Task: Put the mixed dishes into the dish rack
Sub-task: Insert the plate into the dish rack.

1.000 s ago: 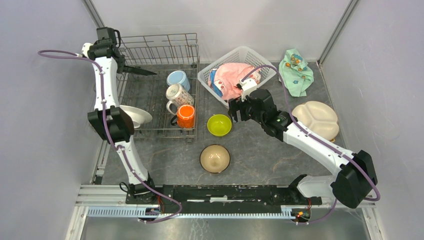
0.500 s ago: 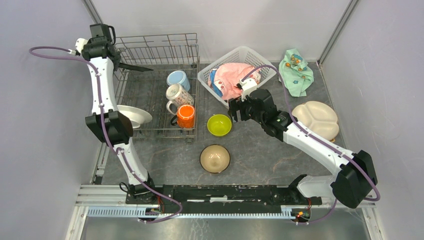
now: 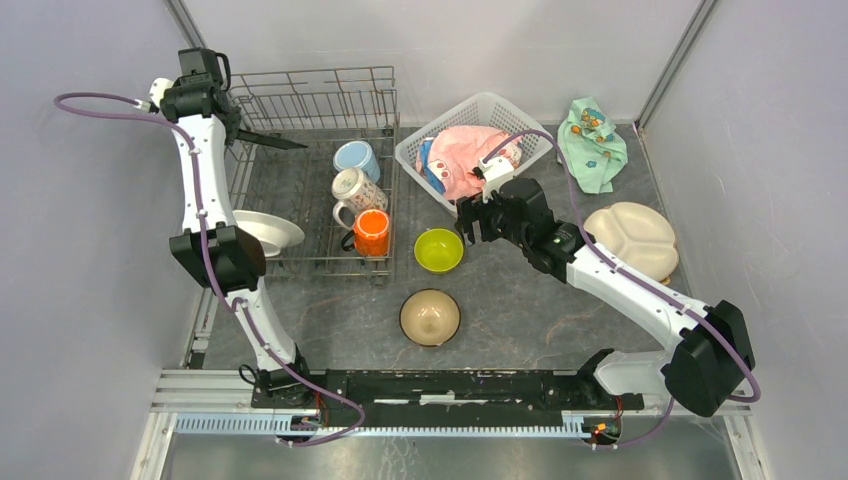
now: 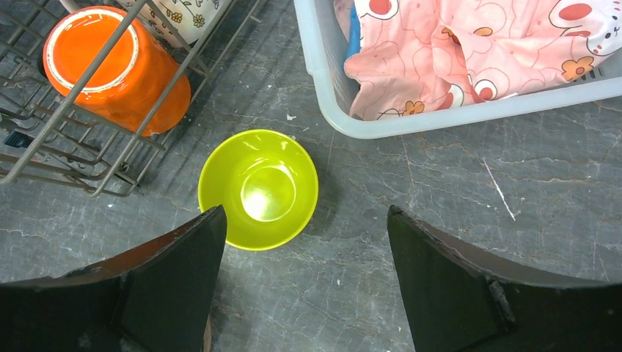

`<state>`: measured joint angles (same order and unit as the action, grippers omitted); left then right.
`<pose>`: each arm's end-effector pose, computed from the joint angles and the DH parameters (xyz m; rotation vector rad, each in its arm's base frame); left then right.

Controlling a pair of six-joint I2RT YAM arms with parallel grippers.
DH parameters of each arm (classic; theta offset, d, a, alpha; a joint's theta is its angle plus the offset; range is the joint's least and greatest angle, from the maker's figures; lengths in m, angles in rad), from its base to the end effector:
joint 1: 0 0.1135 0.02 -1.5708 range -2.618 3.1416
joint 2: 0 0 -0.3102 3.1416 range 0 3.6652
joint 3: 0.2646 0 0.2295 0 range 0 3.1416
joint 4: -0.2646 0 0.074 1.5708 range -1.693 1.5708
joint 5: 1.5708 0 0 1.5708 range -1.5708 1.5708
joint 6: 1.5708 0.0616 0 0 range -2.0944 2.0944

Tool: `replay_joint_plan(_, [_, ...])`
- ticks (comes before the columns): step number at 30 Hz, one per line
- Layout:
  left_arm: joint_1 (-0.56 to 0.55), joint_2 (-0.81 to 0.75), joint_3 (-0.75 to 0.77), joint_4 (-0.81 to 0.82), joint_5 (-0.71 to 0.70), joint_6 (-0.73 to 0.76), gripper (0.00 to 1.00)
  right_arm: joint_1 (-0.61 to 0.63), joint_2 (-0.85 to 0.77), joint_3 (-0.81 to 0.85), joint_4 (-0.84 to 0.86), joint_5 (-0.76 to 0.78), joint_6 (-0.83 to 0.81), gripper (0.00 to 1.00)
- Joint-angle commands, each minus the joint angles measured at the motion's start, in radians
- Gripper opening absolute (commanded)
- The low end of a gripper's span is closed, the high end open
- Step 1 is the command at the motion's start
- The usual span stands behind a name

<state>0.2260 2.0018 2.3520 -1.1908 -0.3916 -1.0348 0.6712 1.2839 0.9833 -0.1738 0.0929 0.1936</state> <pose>0.4083 0.1180 0.4302 -1.5128 1.7742 0.0743 0.2244 0.1709 0.3409 -0.4328 2.0266 0.4426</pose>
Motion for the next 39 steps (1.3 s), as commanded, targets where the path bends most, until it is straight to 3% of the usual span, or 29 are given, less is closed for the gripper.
replay_joint_plan(1, [0.002,-0.09,0.066,0.14,-0.048,0.017,0.02,-0.004,-0.013,0.013,0.05,-0.007,0.001,0.87])
replay_joint_plan(10, [-0.015,-0.052,0.065,0.153,-0.065,-0.002,0.02,-0.004,-0.012,0.014,0.05,-0.001,-0.001,0.87])
replay_joint_plan(20, [-0.05,-0.013,0.067,0.12,-0.064,-0.166,0.02,-0.004,-0.014,0.011,0.046,0.006,-0.012,0.87])
replay_joint_plan(29, [-0.073,-0.029,-0.017,0.091,-0.168,-0.233,0.02,-0.006,-0.033,-0.004,0.042,0.026,-0.034,0.87])
replay_joint_plan(39, [-0.07,0.01,0.021,0.014,-0.211,-0.354,0.02,-0.008,-0.039,-0.009,0.046,0.025,-0.042,0.87])
